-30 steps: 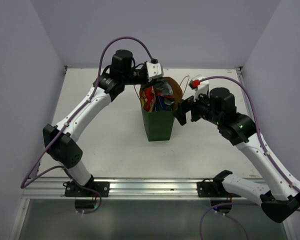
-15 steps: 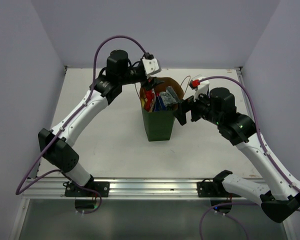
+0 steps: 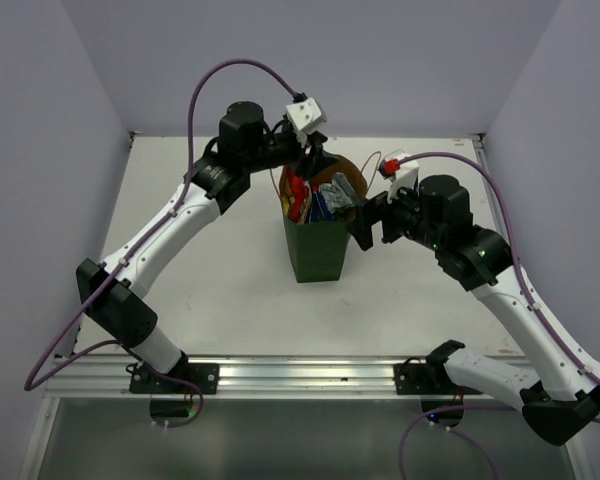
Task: Place the snacks into the paper bag
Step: Place the snack in the paper bag, then adjust the snack in the paper bag.
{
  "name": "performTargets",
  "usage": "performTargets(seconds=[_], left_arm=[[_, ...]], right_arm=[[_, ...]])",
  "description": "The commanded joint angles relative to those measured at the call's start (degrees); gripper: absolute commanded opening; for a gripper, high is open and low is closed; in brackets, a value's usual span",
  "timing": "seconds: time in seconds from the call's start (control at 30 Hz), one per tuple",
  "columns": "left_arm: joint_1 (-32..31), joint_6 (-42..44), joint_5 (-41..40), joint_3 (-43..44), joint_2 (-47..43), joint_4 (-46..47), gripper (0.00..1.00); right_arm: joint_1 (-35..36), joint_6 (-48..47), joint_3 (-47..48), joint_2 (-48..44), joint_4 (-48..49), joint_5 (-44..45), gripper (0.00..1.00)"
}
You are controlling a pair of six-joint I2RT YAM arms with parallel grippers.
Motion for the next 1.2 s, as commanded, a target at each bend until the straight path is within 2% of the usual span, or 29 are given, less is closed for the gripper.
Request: performTargets(seconds=[0.0, 0.13, 0.2, 0.4, 0.6, 0.8, 1.17], left_arm=[[-3.55, -6.32, -10.58, 4.15, -0.18, -2.09, 0.56], [-8.22, -9.14, -24.32, 6.88, 0.96, -5.97, 0.56], [-9.54, -15.0, -30.37, 7.58, 1.4, -7.37, 0.56], [-13.14, -25.21, -40.93, 12.15, 5.87, -13.17, 0.53], [-15.34, -31.46, -45.68, 13.39, 9.56, -15.81, 0.47], [-15.35, -33.31, -49.21, 11.54, 12.64, -14.85, 0.4], [-15.35, -34.45, -53.17, 10.75, 16.6, -11.07, 0.35]], right_arm=[[0.03, -0.19, 1.65, 0.03, 1.01, 1.26, 0.99], [0.03, 0.43, 1.83, 0.21, 1.01, 1.87, 0.99], [-0.06, 0.87, 2.01, 0.47, 1.1, 1.87, 0.99], [-0.06, 1.22, 2.53, 0.56, 0.75, 1.96, 0.99], [-0.06, 1.39, 2.18, -0.14, 0.57, 2.4, 0.99], [0.03, 1.48, 1.13, -1.28, 0.57, 3.02, 0.99], [-0.06, 1.22, 0.6, -1.37, 0.92, 2.75, 0.99]])
